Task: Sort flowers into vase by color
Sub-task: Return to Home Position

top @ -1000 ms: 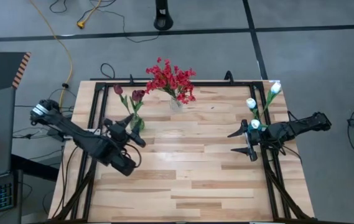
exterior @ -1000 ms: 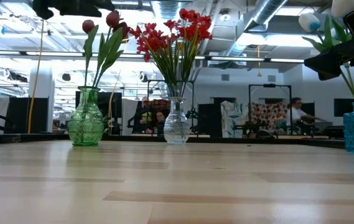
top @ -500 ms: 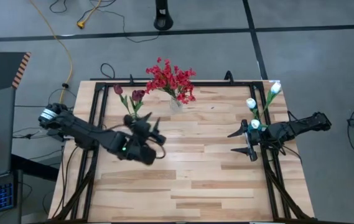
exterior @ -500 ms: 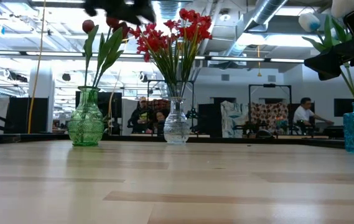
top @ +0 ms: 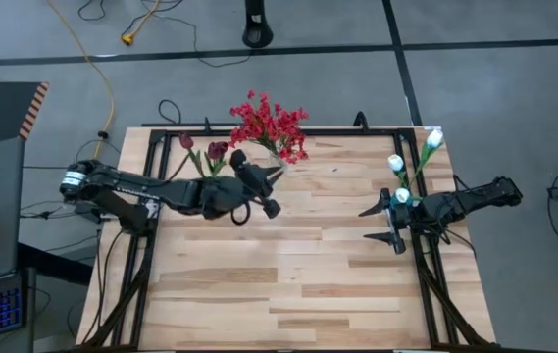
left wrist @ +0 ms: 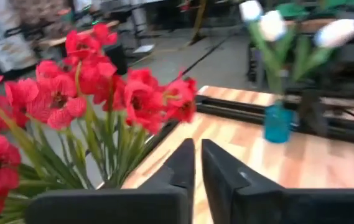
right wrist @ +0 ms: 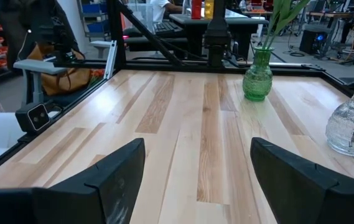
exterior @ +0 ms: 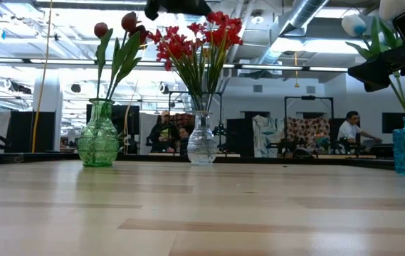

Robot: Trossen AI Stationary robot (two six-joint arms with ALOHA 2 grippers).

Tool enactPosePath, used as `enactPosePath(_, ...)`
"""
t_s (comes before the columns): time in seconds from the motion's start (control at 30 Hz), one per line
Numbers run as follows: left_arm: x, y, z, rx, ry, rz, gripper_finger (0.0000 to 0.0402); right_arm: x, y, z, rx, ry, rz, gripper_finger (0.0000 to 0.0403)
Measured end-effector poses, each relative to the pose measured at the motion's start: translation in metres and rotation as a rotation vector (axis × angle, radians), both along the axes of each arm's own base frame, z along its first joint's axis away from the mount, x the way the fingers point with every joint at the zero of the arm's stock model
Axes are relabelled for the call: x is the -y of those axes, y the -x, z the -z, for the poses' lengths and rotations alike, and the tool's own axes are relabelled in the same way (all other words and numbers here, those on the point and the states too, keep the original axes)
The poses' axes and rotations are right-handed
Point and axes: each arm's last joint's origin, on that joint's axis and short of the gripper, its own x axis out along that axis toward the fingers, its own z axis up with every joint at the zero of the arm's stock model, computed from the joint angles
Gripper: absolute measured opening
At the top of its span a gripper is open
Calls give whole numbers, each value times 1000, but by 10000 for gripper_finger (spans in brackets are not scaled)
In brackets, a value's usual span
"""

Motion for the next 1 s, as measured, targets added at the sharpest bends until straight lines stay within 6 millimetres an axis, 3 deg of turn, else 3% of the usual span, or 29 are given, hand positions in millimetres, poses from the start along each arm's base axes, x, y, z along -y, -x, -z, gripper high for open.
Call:
enactPosePath(0.13, 2, 25, 2, 25, -19, 78, 5, 0, 0, 0, 0, 0, 0, 317)
enactPosePath(0.27, -2, 61, 7, 176, 1, 128, 1, 0, 0, 0, 0, 0, 0, 317)
enactPosePath(0.63, -10, 143, 60, 300, 9, 208, 0, 0, 0, 0, 0, 0, 0, 317)
enactPosePath(1.0, -17, 199, 91, 403, 8, 198, 0, 0, 0, 0, 0, 0, 0, 317)
